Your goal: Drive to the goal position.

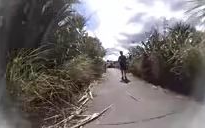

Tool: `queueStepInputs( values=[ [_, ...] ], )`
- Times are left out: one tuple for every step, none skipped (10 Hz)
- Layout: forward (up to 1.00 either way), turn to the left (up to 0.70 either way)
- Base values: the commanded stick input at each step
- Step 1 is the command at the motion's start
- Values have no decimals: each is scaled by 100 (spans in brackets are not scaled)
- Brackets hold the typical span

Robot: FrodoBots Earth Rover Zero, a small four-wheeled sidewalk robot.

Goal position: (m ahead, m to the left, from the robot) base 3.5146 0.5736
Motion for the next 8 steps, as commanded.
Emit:
queueStepInputs(
  values=[
    [50,-29],
    [50,-26],
    [50,-22],
    [50,-17],
    [50,-13],
    [50,-8],
    [50,-4],
    [50,0]
  ],
)
